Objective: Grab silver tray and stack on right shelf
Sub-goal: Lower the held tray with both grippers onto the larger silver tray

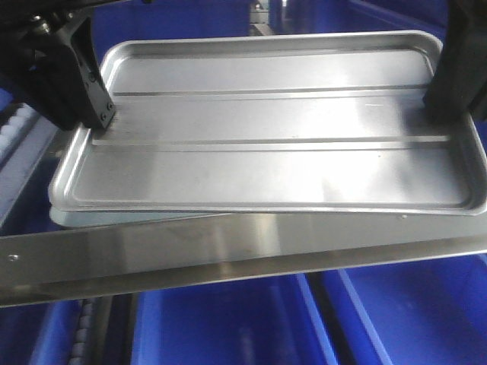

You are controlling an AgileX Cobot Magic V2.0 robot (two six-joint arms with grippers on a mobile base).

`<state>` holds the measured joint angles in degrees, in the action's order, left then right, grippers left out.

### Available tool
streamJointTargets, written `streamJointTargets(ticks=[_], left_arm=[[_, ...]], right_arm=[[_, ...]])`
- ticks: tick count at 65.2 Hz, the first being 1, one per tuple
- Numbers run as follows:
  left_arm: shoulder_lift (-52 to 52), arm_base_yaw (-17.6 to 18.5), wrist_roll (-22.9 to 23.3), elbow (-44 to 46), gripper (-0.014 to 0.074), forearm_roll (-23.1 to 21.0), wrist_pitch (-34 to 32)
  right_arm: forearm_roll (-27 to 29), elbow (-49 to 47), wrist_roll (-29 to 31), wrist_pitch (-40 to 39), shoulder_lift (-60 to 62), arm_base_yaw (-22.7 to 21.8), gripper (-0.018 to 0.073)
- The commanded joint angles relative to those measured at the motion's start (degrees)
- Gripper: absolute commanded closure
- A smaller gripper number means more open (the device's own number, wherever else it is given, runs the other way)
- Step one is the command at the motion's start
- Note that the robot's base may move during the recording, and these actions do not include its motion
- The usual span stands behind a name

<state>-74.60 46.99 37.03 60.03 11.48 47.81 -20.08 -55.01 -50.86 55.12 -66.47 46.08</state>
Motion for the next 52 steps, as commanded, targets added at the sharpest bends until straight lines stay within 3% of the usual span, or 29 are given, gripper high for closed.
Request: streamJointTargets(ticks=[1, 52], left_arm=[[1.6, 0.7, -0.8, 1.8, 0.0691, 0.6, -1.8], [1.6, 0.7, -0.8, 1.8, 0.0691, 0.6, -1.8]], right_arm=[[-2.3, -1.5, 1.1, -2.2, 1.4, 0.2, 0.0502], [-2.3, -1.5, 1.1, -2.2, 1.4, 0.2, 0.0502]])
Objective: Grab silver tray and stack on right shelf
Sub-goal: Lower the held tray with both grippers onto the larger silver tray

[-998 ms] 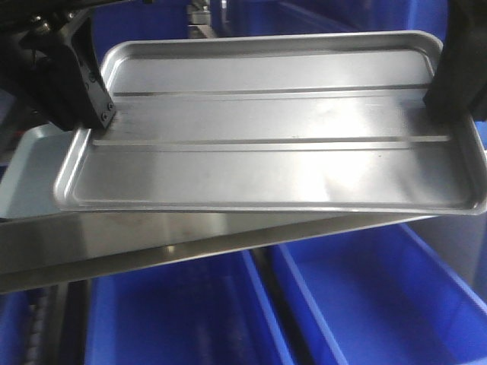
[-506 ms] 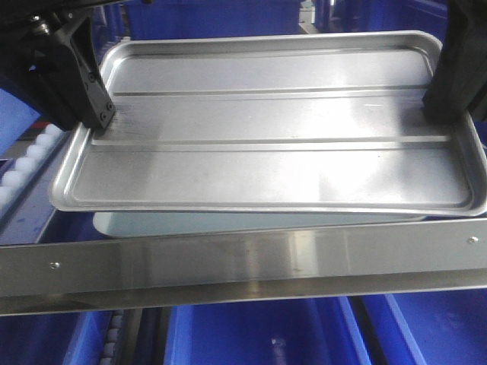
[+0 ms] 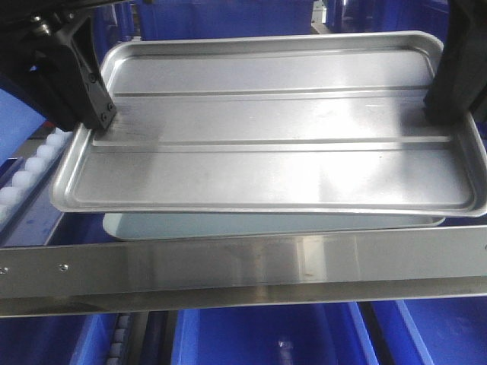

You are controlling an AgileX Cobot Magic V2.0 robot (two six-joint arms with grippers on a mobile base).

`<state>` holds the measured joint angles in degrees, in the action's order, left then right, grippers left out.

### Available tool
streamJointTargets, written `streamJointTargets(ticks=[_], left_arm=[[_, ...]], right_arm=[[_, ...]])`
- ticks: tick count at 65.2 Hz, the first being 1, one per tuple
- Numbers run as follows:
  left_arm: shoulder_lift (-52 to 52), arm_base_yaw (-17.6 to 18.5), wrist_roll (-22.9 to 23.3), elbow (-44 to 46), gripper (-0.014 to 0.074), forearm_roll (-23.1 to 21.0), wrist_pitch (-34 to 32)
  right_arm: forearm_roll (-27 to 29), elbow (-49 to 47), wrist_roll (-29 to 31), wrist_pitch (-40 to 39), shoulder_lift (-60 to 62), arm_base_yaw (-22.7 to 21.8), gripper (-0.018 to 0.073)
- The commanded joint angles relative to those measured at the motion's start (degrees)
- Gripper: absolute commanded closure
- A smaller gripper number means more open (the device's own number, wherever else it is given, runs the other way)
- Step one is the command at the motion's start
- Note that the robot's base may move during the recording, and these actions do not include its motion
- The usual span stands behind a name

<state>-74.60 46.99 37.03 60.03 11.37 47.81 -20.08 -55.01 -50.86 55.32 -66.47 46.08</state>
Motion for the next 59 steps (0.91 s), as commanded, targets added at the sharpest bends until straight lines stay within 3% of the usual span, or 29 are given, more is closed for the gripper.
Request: streamJointTargets(ticks=[1, 59], left_arm=[[1.6, 0.7, -0.8, 1.8, 0.0691, 0.7, -1.8], [1.5, 0.7, -0.8, 1.8, 0.0691, 1.2, -3.0]], right_arm=[[-2.3, -1.5, 1.1, -2.4, 1.4, 0.2, 0.0502], [-2.4, -1.5, 1.1, -4.4, 1.4, 0.2, 0.0503]])
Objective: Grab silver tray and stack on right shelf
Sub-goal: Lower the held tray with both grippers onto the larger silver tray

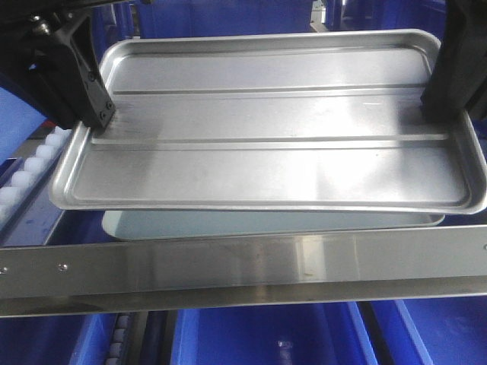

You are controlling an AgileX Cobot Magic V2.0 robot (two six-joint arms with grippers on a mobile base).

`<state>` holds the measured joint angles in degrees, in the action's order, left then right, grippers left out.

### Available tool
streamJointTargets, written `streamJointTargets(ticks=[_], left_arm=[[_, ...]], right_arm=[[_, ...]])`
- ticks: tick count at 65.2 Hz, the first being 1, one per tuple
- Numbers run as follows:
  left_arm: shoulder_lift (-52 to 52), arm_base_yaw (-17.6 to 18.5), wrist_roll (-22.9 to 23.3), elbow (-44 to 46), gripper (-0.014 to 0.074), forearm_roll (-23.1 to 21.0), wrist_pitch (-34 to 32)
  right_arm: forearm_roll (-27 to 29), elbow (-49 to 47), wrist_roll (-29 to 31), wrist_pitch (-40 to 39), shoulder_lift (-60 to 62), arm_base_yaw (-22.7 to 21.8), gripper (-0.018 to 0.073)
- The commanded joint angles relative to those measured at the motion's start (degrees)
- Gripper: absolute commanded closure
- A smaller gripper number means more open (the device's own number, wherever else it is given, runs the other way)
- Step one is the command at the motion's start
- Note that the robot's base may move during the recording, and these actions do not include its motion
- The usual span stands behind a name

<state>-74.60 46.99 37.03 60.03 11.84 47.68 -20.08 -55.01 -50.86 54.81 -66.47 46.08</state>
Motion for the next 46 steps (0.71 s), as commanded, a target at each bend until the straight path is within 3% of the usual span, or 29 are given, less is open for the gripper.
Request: streamJointTargets(ticks=[1, 18, 46], left_arm=[[1.5, 0.7, -0.8, 1.8, 0.0691, 0.7, -3.0], [1.1, 0.0, -1.0, 4.2, 0.0691, 2.6, -7.5], [-11.3, -6.4, -4.9, 17.7, 0.0691, 3.7, -6.3]], right_arm=[[-2.4, -1.5, 1.2, -4.1, 1.4, 0.2, 0.0503], [-6.3, -3.1, 2.1, -5.8, 1.4, -1.3, 0.0503], [-4.3, -15.4, 15.4, -5.5, -7.3, -15.1, 0.0503]])
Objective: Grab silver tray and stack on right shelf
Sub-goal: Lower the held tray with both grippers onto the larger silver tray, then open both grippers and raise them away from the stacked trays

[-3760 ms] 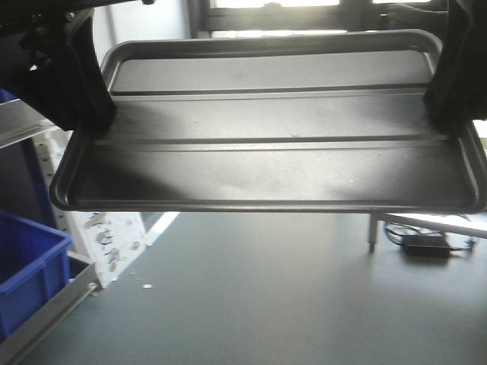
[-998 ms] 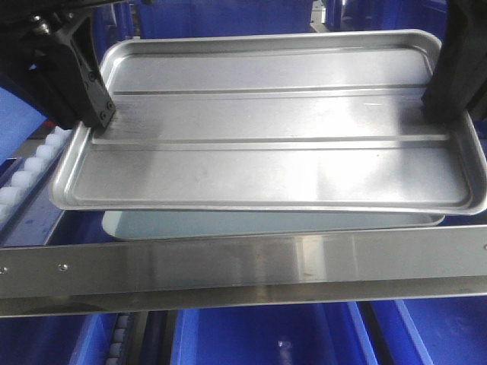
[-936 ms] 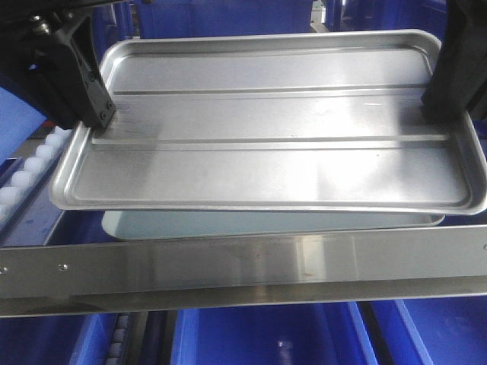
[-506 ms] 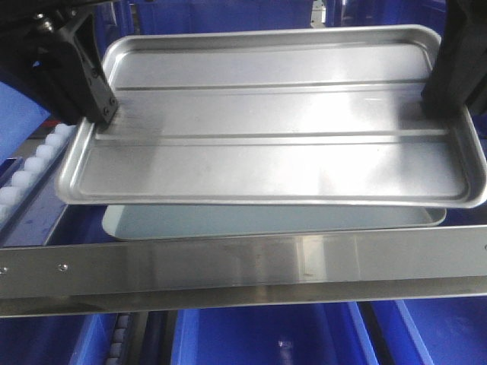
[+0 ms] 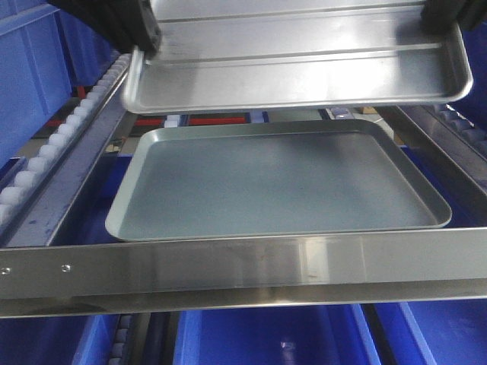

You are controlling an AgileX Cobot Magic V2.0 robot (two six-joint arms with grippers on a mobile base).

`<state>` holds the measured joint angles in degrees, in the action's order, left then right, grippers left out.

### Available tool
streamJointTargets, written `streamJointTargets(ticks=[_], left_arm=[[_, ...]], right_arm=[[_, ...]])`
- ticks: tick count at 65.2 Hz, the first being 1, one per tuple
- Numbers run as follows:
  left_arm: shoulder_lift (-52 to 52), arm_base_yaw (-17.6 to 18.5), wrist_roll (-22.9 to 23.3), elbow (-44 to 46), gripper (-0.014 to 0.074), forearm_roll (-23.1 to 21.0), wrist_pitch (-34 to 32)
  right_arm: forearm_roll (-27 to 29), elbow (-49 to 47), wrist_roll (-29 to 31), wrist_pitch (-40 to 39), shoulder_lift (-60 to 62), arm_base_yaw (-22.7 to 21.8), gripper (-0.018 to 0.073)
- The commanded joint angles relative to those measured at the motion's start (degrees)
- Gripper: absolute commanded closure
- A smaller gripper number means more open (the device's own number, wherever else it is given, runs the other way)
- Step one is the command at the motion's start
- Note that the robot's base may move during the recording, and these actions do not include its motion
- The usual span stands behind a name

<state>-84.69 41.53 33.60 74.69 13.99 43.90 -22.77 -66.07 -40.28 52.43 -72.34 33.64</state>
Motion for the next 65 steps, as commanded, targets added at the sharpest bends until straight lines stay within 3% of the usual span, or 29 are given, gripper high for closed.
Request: streamJointTargets(ticks=[1, 8, 19, 42, 55, 59, 65], left_arm=[[-1.8, -1.1, -1.6, 3.2, 0.0691, 2.1, -2.6], [-5.6, -1.3, -2.1, 3.3, 0.0691, 5.0, -3.9], [-10.8, -1.5, -2.1, 3.3, 0.0691, 8.4, -6.0], [-15.7, -6.9, -1.7, 3.3, 0.0689, 3.0, -10.7], [-15.7, -7.1, -2.2, 3.3, 0.0685, 2.0, -12.2], [-15.7, -7.1, -2.3, 3.3, 0.065, 1.1, -12.4], [-15.7, -7.1, -2.3, 3.3, 0.0506, 0.8, -12.7]], right_arm=[[-1.5, -4.5, 5.1, -3.1, -1.7, -2.8, 0.0503], [-1.0, -7.2, 9.3, -3.3, -6.4, -5.3, 0.0503], [-1.0, -8.9, 10.8, -5.1, -13.6, -7.2, 0.0503], [-1.2, -8.9, 10.8, -13.0, -22.5, -7.5, 0.0503], [-1.5, -8.9, 10.8, -13.3, -22.6, -7.9, 0.0499], [-1.5, -8.9, 10.8, -13.2, -22.6, -8.2, 0.0495], [-1.5, -8.9, 10.8, -12.7, -22.6, -8.5, 0.0437]])
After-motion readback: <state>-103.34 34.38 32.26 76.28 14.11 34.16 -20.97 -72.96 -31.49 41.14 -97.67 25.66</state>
